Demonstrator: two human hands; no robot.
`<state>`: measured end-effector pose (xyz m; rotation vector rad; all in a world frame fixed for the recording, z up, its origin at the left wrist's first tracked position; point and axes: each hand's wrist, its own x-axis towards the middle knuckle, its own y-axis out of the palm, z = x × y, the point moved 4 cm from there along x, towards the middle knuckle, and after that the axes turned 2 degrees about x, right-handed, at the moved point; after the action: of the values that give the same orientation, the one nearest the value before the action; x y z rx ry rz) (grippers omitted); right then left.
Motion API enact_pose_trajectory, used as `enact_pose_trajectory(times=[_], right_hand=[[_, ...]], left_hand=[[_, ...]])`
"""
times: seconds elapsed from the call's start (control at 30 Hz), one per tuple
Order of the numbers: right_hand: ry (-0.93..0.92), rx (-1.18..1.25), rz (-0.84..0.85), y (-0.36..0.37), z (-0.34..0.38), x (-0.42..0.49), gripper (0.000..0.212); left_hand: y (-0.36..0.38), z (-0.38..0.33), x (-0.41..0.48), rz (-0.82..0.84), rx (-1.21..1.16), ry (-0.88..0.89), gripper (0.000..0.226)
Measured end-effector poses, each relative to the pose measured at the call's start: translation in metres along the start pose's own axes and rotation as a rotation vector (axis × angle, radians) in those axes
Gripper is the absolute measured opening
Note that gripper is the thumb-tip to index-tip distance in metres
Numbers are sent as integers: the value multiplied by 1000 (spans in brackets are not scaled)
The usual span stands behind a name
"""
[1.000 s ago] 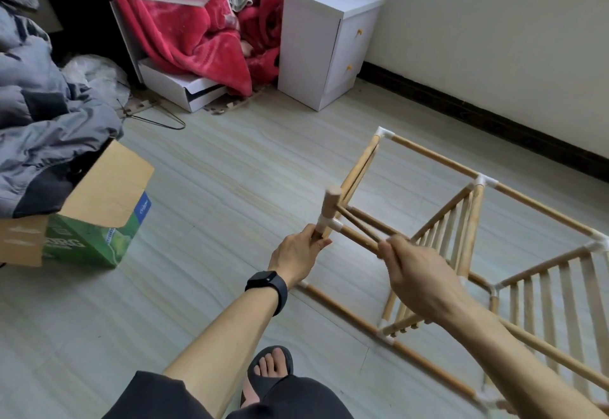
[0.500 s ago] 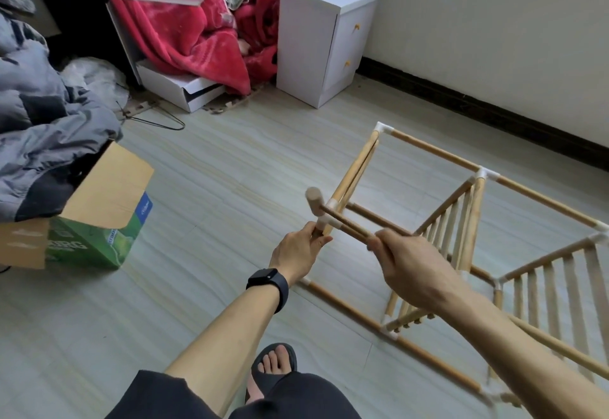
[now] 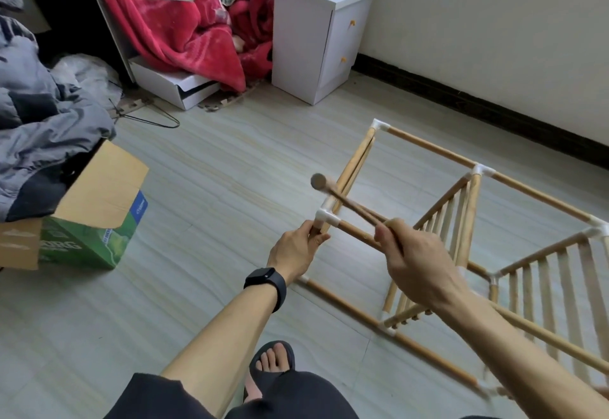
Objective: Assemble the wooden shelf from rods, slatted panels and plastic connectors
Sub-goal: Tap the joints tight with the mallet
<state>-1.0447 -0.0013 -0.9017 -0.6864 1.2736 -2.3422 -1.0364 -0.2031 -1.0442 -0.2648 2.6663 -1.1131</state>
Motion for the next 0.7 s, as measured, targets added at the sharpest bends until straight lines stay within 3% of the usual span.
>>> enact_pose_trajectory(times=[0.07, 0.17, 0.2, 0.3, 0.33, 0.4, 0.43, 0.53, 0.57, 0.6, 0.67, 0.7], right_hand=[[-23, 135, -119, -4, 3, -3, 37], [71, -48, 116, 10, -1, -9, 35], [71, -10, 100, 11, -3, -11, 32], [-52, 166, -146, -4, 6, -14, 28], [-26, 136, -106, -3, 5, -15, 30], [79, -96, 158, 8, 0, -16, 36], [104, -108, 183, 8, -4, -17, 37], [11, 211, -123, -10, -2, -15, 35], [11, 251, -151, -10, -4, -16, 35], [40, 226, -83, -7, -4, -15, 36], [140, -17, 250, 11, -8, -16, 37], [187, -30, 329, 14, -12, -17, 33]], left_hand=[[-2, 0, 1, -4, 2, -4, 42], [-2, -1, 0, -5, -1, 1, 41], [-1, -1, -1, -1, 1, 1, 41], [-3, 0, 1, -8, 20, 0, 43], [-2, -1, 0, -6, 20, 2, 44], [-2, -1, -1, -19, 10, 6, 42], [-2, -2, -1, -18, 8, 8, 41], [-3, -1, 0, -12, 19, -3, 43], [-3, -2, 0, -9, 29, -4, 43], [-3, -2, -1, -6, 31, -3, 44], [-2, -3, -1, -15, 24, 0, 42], [-2, -4, -1, -15, 22, 2, 42]])
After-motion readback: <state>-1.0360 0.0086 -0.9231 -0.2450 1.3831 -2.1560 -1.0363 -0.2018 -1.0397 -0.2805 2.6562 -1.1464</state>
